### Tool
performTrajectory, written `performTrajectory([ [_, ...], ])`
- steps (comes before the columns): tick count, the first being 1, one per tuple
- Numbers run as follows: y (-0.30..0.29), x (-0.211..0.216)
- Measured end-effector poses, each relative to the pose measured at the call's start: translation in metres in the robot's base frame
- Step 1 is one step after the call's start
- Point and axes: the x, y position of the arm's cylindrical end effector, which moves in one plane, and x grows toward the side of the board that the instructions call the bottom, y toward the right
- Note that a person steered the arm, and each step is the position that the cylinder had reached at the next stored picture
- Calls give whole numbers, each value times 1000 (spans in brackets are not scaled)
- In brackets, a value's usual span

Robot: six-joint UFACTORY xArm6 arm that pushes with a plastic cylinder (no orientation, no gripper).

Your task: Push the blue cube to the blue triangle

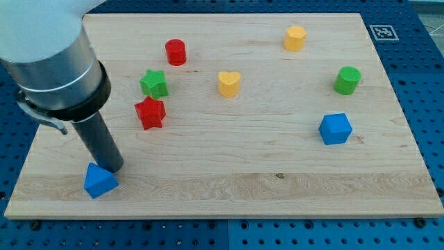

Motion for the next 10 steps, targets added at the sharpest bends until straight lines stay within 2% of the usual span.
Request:
performTrajectory([
  [4,13,6],
  [5,57,-2],
  [7,220,-6],
  [8,229,-6],
  [9,268,3],
  [10,347,16],
])
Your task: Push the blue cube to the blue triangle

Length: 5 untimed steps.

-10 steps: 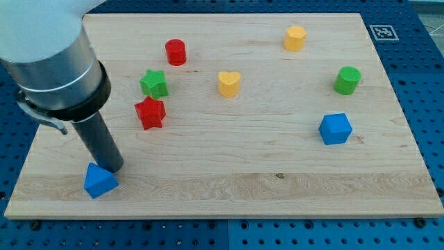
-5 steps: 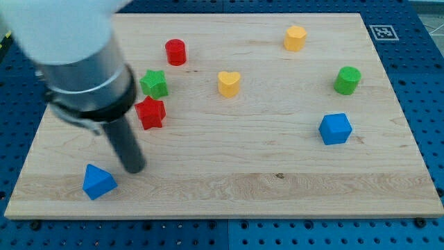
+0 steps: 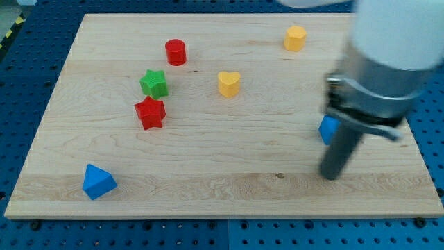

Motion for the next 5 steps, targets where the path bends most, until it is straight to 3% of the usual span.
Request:
performTrajectory([
  [1,108,4],
  [2,169,-24],
  [5,165,-60],
])
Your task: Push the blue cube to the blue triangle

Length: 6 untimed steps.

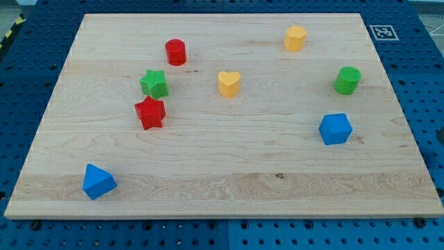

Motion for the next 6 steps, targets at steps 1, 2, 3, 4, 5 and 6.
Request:
performTrajectory([
  [1,-20,-19],
  [2,-53,-26],
  [3,-112,-26],
  [4,-183,-26],
  [5,-255,-26],
  [6,-265,-26],
])
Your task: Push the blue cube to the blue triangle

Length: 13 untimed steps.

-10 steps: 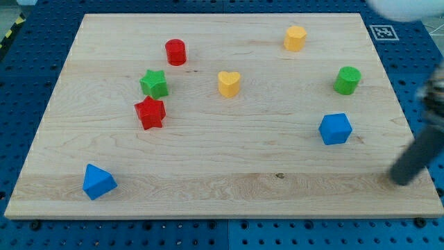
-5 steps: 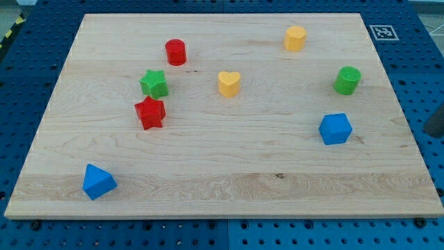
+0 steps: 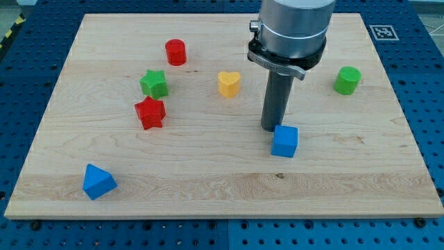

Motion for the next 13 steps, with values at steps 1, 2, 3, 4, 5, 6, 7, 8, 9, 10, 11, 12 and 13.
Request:
performTrajectory([
  [1,31,0],
  [2,44,7],
  [3,6,31],
  [4,-48,44],
  [5,-44,42],
  [6,12,39],
  [7,51,60],
  [8,19,73],
  [9,-58,69],
  [10,-124,68],
  [11,-119,68],
  [12,-72,70],
  [13,-89,81],
])
